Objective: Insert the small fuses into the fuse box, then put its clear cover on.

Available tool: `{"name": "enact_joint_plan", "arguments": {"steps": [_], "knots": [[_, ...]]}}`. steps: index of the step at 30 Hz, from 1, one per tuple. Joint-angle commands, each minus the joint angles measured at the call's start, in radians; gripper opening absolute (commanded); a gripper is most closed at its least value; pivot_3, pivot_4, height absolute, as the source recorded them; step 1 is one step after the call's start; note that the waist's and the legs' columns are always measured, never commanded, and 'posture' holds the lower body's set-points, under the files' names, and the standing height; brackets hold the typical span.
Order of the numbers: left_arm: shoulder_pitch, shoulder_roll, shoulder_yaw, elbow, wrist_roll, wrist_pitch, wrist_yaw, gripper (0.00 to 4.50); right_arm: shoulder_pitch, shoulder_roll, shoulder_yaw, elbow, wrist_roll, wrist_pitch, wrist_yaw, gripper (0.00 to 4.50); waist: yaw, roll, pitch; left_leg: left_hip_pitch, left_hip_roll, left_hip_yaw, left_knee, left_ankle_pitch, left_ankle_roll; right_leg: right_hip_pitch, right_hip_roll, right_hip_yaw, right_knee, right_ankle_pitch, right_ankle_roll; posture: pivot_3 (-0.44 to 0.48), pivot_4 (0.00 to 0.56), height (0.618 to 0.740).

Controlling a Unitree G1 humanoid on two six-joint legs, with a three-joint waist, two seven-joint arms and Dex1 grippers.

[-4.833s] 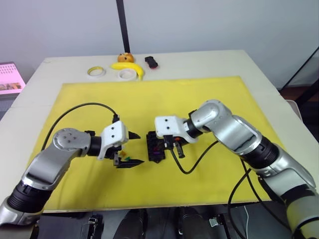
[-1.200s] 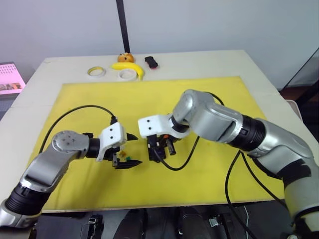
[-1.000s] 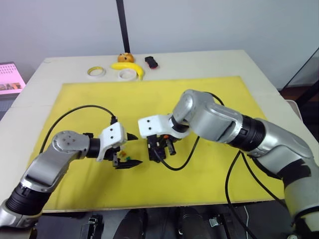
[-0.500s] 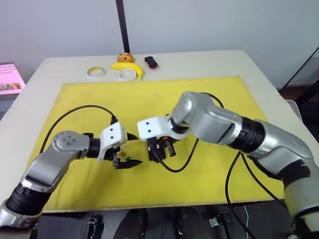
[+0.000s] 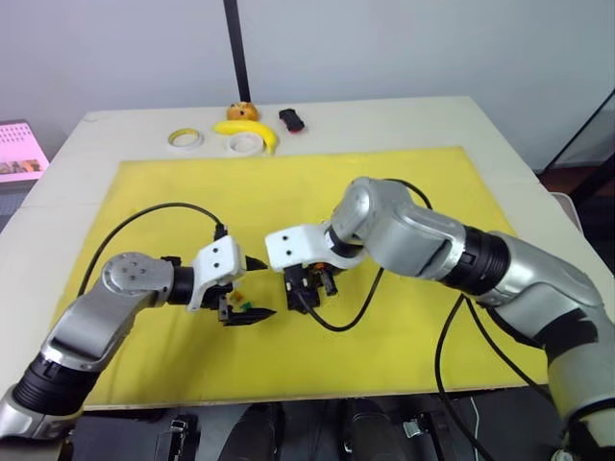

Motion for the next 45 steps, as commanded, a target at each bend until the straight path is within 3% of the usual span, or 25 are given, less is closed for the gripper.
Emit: {"name": "enact_joint_plan", "arguments": {"steps": [1, 21, 27, 32, 33, 35, 42, 45], "knots": [[-0.012, 0.002, 0.016, -0.02, 0.003, -0.021, 0.001, 4.5, -0.005, 0.002, -0.015, 0.001, -0.017, 0.0, -0.003, 0.95, 0.0, 0.0, 0.0, 0.0, 0.0, 0.0, 0.0, 0.0, 0.0, 0.0, 0.0, 0.0, 0.0, 0.0, 0.0, 0.0, 0.15, 0.74], [-0.015, -0.004, 0.012, -0.013, 0.006, -0.03, 0.003, 4.5, -0.05, -0.013, -0.096, -0.008, 0.018, 0.034, 0.06, 0.95, 0.0, 0.0, 0.0, 0.0, 0.0, 0.0, 0.0, 0.0, 0.0, 0.0, 0.0, 0.0, 0.0, 0.0, 0.0, 0.0, 0.15, 0.74], [-0.015, -0.003, 0.016, -0.008, 0.005, -0.031, 0.004, 4.5, -0.035, -0.034, -0.191, -0.013, 0.059, 0.032, 0.062, 0.95, 0.0, 0.0, 0.0, 0.0, 0.0, 0.0, 0.0, 0.0, 0.0, 0.0, 0.0, 0.0, 0.0, 0.0, 0.0, 0.0, 0.15, 0.74], [-0.017, 0.004, 0.028, -0.005, -0.002, -0.027, 0.001, 4.5, 0.084, 0.0, -0.415, -0.033, 0.182, 0.022, 0.015, 0.95, 0.002, 0.0, 0.0, 0.0, 0.0, 0.0, 0.0, 0.0, 0.0, 0.0, 0.0, 0.0, 0.0, 0.0, 0.0, 0.0, 0.15, 0.74], [-0.015, 0.007, 0.031, -0.004, -0.003, -0.027, -0.001, 4.5, 0.157, 0.013, -0.477, -0.053, 0.184, -0.106, -0.027, 0.95, 0.003, -0.001, 0.0, 0.0, 0.0, 0.0, 0.0, 0.0, 0.0, 0.0, 0.0, 0.0, 0.0, 0.0, 0.0, 0.0, 0.15, 0.74], [-0.012, 0.012, 0.035, -0.002, -0.002, -0.028, -0.003, 4.5, 0.245, -0.014, -0.496, -0.073, 0.222, -0.211, 0.03, 0.95, 0.004, -0.001, -0.001, 0.0, 0.0, 0.0, 0.0, 0.0, 0.0, 0.001, 0.0, 0.0, 0.0, 0.0, 0.0, 0.0, 0.15, 0.74], [-0.015, 0.015, 0.041, 0.003, -0.003, -0.025, -0.006, 4.5, 0.381, 0.026, -0.605, -0.032, 0.287, -0.262, -0.04, 0.95, 0.0, -0.001, -0.001, 0.0, 0.0, 0.0, 0.0, 0.0, 0.0, 0.0, 0.0, 0.0, 0.001, 0.0, 0.0, 0.0, 0.15, 0.74], [-0.013, 0.015, 0.042, 0.002, -0.005, -0.022, -0.005, 4.5, 0.417, 0.027, -0.601, -0.046, 0.29, -0.279, -0.055, 0.08, 0.001, -0.001, -0.001, 0.0, 0.0, 0.0, 0.0, 0.0, 0.0, 0.0, 0.0, 0.0, 0.001, 0.0, 0.0, 0.0, 0.15, 0.74]]}}
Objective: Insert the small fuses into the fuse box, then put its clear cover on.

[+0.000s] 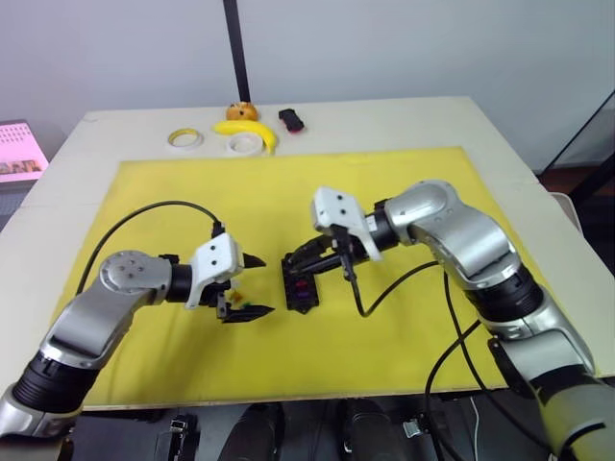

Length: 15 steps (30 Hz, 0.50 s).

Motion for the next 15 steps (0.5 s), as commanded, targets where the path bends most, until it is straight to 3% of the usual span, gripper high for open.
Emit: {"name": "enact_joint_plan", "arguments": {"steps": [1, 15], "knots": [[-0.01, 0.014, 0.033, -0.016, -0.006, -0.006, 0.0, 4.5, 0.026, 0.014, -0.026, -0.033, 0.026, -0.029, -0.018, 0.03, 0.002, 0.0, 0.0, 0.0, 0.0, 0.0, 0.0, 0.0, 0.0, 0.0, 0.0, 0.0, 0.0, 0.0, 0.0, 0.0, 0.15, 0.74], [-0.022, 0.01, 0.021, -0.008, 0.001, -0.007, -0.002, 4.5, 0.118, 0.03, -0.025, 0.023, 0.036, -0.105, -0.049, 0.03, 0.002, 0.0, 0.0, 0.0, 0.0, 0.0, 0.0, 0.0, 0.0, 0.0, 0.0, 0.0, 0.0, 0.0, 0.0, 0.0, 0.15, 0.74]]}}
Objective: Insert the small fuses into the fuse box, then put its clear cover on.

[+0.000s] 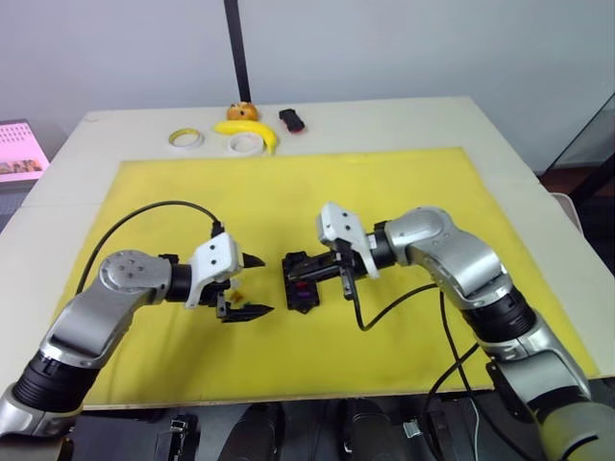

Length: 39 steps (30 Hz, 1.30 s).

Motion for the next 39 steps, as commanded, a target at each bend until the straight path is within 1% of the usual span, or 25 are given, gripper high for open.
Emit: {"name": "enact_joint_plan", "arguments": {"steps": [1, 9, 13, 16, 20, 31, 39], "knots": [[-0.021, 0.01, 0.021, -0.014, 0.001, -0.006, 0.0, 4.5, 0.0, 0.01, -0.021, 0.009, 0.007, -0.036, -0.002, 0.03, 0.0, 0.0, 0.0, 0.0, 0.0, 0.0, 0.0, 0.0, 0.0, 0.0, 0.0, 0.0, 0.0, 0.0, 0.0, 0.0, 0.15, 0.74], [-0.017, 0.007, 0.022, -0.021, -0.002, -0.002, 0.006, 4.5, 0.016, 0.016, 0.0, 0.088, -0.016, -0.096, 0.004, 0.03, 0.0, 0.0, 0.0, 0.0, 0.0, 0.0, 0.0, 0.0, 0.0, 0.0, 0.0, 0.0, 0.0, 0.0, 0.0, 0.0, 0.15, 0.74], [-0.016, 0.006, 0.022, -0.021, -0.002, -0.003, 0.008, 4.5, 0.037, 0.015, 0.033, 0.147, -0.053, -0.148, 0.017, 0.03, 0.0, 0.0, 0.0, 0.0, 0.0, 0.0, 0.0, 0.0, 0.0, 0.0, 0.0, 0.0, 0.0, 0.0, 0.0, 0.0, 0.15, 0.74], [-0.015, 0.006, 0.022, -0.022, -0.001, -0.004, 0.01, 4.5, 0.068, 0.006, 0.086, 0.194, -0.117, -0.223, 0.027, 0.03, -0.001, 0.0, 0.0, 0.001, 0.0, 0.0, 0.0, 0.0, 0.0, 0.0, 0.0, 0.0, 0.0, 0.0, 0.0, 0.0, 0.15, 0.74], [-0.014, 0.009, 0.021, -0.021, 0.003, -0.006, 0.01, 4.5, 0.066, 0.014, 0.091, 0.225, -0.135, -0.247, 0.027, 0.03, 0.0, 0.0, 0.0, 0.002, 0.0, 0.0, 0.0, 0.0, 0.0, 0.002, 0.0, 0.0, 0.0, 0.0, 0.0, 0.0, 0.15, 0.74], [-0.009, 0.011, 0.023, -0.025, 0.004, -0.009, 0.015, 4.5, 0.059, -0.002, 0.097, 0.232, -0.195, -0.313, 0.024, 0.03, 0.0, 0.0, 0.0, 0.003, 0.0, 0.0, 0.0, 0.0, 0.0, 0.003, 0.0, 0.0, 0.0, 0.0, 0.0, 0.0, 0.15, 0.74], [-0.008, 0.017, 0.034, -0.023, 0.003, -0.012, 0.016, 4.5, 0.051, -0.014, 0.086, 0.179, -0.186, -0.298, 0.054, 0.03, 0.002, 0.0, 0.0, 0.003, 0.0, 0.0, 0.0, 0.0, 0.0, 0.003, 0.0, 0.0, 0.0, 0.0, 0.0, 0.0, 0.15, 0.74]]}}
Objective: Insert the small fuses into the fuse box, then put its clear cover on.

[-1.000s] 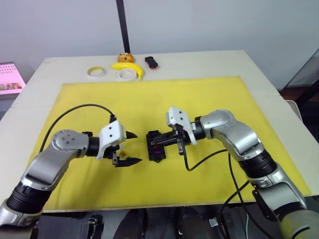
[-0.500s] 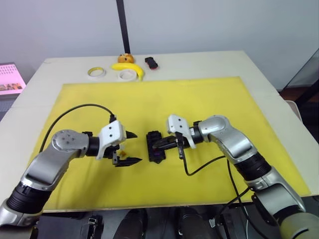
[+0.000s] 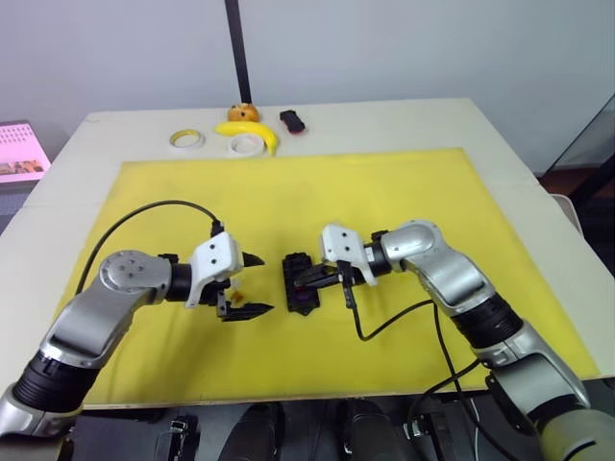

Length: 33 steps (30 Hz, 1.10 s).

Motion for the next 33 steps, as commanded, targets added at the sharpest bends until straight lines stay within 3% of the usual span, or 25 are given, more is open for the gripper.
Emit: {"name": "enact_joint_plan", "arguments": {"steps": [1, 16, 24, 33], "knots": [[-0.007, 0.017, 0.034, -0.024, 0.002, -0.012, 0.003, 4.5, 0.011, -0.024, 0.036, 0.011, -0.055, 0.002, 0.014, 0.03, 0.0, 0.0, 0.0, 0.0, 0.0, 0.0, 0.0, 0.0, 0.0, 0.0, 0.0, 0.0, 0.0, 0.0, 0.0, 0.0, 0.15, 0.74], [-0.016, 0.019, 0.045, -0.017, -0.001, -0.008, 0.01, 4.5, 0.058, -0.048, 0.098, 0.057, -0.177, -0.124, 0.016, 0.03, 0.001, 0.0, -0.001, 0.002, 0.0, 0.0, 0.0, 0.0, 0.0, 0.003, 0.0, 0.0, 0.0, 0.0, 0.0, 0.0, 0.15, 0.74], [-0.025, 0.03, 0.093, -0.014, -0.035, 0.008, -0.005, 4.5, -0.027, 0.039, -0.078, -0.048, 0.059, 0.114, 0.013, 0.03, -0.001, 0.0, -0.001, 0.003, 0.0, -0.001, 0.0, 0.0, 0.0, 0.004, 0.0, 0.0, -0.001, 0.0, 0.0, 0.0, 0.15, 0.74], [-0.022, 0.118, 0.246, -0.021, -0.204, 0.12, -0.089, 4.5, -0.149, -0.051, -0.247, -0.175, 0.236, 0.307, 0.029, 0.03, 0.0, 0.0, 0.0, -0.001, 0.0, -0.001, 0.0, 0.0, 0.0, -0.001, 0.0, 0.0, -0.001, 0.0, 0.0, 0.0, 0.15, 0.74]]}}
